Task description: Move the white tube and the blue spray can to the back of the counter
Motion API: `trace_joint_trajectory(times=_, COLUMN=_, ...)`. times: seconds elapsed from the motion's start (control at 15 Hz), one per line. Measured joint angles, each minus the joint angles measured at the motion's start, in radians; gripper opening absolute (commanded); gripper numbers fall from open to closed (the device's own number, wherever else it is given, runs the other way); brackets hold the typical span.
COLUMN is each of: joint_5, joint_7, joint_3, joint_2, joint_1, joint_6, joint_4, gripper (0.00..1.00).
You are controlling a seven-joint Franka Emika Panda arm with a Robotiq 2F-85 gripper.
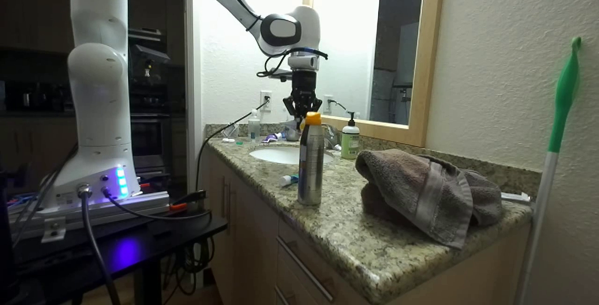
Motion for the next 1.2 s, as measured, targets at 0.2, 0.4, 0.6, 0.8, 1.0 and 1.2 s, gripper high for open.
trace_joint_trajectory(times=0.2, joint_5=0.0, joint_7=0.005, joint_3=0.002, joint_2=-0.008, joint_1=0.002, joint_6=-0.008, joint_4=0.008, gripper=0.04)
trace_joint_trajectory(times=0.4, joint_5=0.013, joint_7=0.065, joint_3=0.003, joint_2=0.013, joint_1=0.002, joint_6=0.017, joint_4=0.02, gripper=0.04)
trace_joint_trajectory(times=0.6, joint_5=0.156, joint_7=0.163, joint_3=0.018, joint_2=0.12, joint_1=0.002, joint_6=0.021, joint_4=0.148, gripper=0.04)
trace_joint_trajectory(times=0.8, joint_5=0.248, joint_7=0.301, joint_3=0.029, joint_2=0.25, joint_1=0.005, joint_6=0.018, joint_4=0.333, gripper=0.04)
trace_joint_trajectory(times=1.0, joint_5=0.251, joint_7=0.473, joint_3=0.018, joint_2=0.383, joint_1=-0.003, joint_6=0.019, joint_4=0.506, gripper=0.04)
trace_joint_trajectory(times=1.2, joint_5=0.247, joint_7=0.625, joint_3=-0.011, joint_2=0.51, joint_1=-0.03, joint_6=0.017, joint_4=0.655, gripper=0.04)
